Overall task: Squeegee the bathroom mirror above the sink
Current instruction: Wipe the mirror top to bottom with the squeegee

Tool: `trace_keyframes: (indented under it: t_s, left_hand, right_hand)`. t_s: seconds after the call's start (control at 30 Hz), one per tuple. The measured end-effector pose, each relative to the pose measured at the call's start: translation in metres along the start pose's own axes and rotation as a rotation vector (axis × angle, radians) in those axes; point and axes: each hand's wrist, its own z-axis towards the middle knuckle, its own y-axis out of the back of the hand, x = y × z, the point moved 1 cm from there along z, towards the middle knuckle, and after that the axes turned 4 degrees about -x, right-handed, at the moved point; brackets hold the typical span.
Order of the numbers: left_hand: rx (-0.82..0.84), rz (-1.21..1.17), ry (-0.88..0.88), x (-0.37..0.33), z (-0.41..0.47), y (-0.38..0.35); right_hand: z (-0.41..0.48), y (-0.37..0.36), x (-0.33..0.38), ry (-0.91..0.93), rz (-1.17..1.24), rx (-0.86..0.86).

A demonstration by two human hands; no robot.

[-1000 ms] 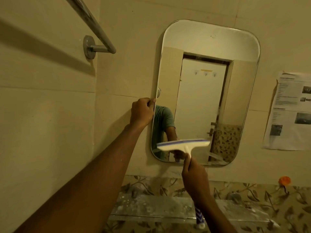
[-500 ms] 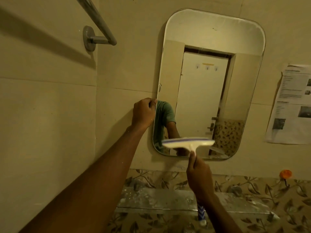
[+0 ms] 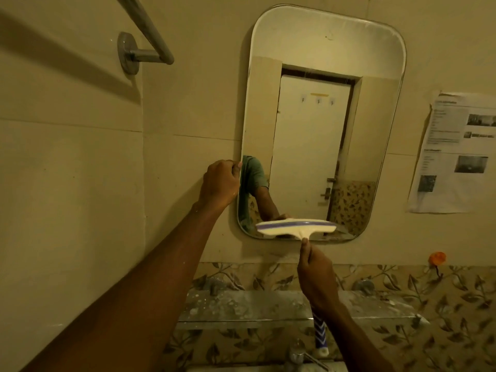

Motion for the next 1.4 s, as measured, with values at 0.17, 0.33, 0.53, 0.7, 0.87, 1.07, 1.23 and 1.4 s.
trace_keyframes:
  t_s: [0.17, 0.33, 0.53, 0.7, 0.87, 1.07, 1.23, 1.4]
  left_hand:
    - [0.009, -0.042, 0.034, 0.001, -0.009, -0.001]
    - [0.031, -0.092, 0.102, 0.006, -0.015, -0.003]
    - [0.033, -0.175, 0.144, 0.008, -0.016, -0.008]
    - [0.049, -0.193, 0.162, 0.008, -0.017, -0.007]
    - [0.08, -0.222, 0.185, 0.008, -0.016, -0.005]
    - [0.064, -0.213, 0.173, 0.007, -0.018, -0.006]
    - [0.068, -0.21, 0.178, 0.007, -0.018, -0.006]
    - [0.118, -0.265, 0.24, 0.005, -0.018, -0.001]
  right_hand:
    - [0.031, 0.043, -0.012, -0.255, 0.205, -0.115]
    - [0.062, 0.072, -0.039, -0.668, 0.419, -0.272]
    - [0.054, 0.027, -0.041, -0.792, 0.513, -0.351]
    - [0.015, -0.016, -0.007, -0.772, 0.554, -0.306]
    - [0.002, -0.01, -0.007, -0.742, 0.539, -0.191]
    - [0.049, 0.028, -0.038, -0.798, 0.501, -0.32]
    - [0.012, -0.024, -0.004, -0.805, 0.536, -0.289]
    - [-0.033, -0.073, 0.042, -0.721, 0.605, -0.154]
